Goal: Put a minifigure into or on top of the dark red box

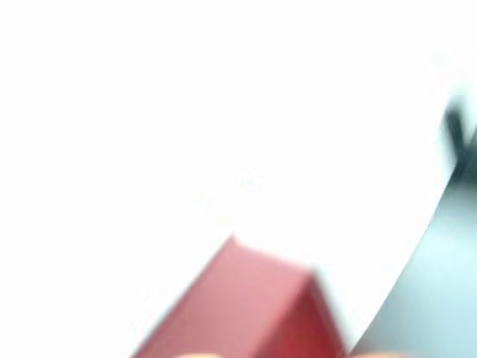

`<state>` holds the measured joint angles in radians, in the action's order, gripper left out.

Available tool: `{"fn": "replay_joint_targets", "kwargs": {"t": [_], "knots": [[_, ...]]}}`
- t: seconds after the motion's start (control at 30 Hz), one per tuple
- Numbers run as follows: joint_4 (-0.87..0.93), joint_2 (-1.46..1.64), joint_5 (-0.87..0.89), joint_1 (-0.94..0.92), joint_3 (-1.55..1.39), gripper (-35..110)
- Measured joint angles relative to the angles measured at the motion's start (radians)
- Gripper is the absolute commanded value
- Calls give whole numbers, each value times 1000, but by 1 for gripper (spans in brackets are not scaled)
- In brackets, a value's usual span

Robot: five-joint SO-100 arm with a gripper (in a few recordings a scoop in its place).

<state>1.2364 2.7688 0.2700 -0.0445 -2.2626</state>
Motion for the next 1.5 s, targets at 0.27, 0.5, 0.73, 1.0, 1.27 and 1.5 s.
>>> {"fn": "replay_joint_targets", "kwargs": {"t": [0.27,0.5,0.73,1.0,1.27,1.5], "knots": [[-38,293,-146,471,-244,0],[-8,600,-183,672,-453,0],[57,629,-210,698,-577,0],[44,629,-268,804,-703,0],[71,629,-284,838,-778,2],[97,629,-344,854,-778,0]]}}
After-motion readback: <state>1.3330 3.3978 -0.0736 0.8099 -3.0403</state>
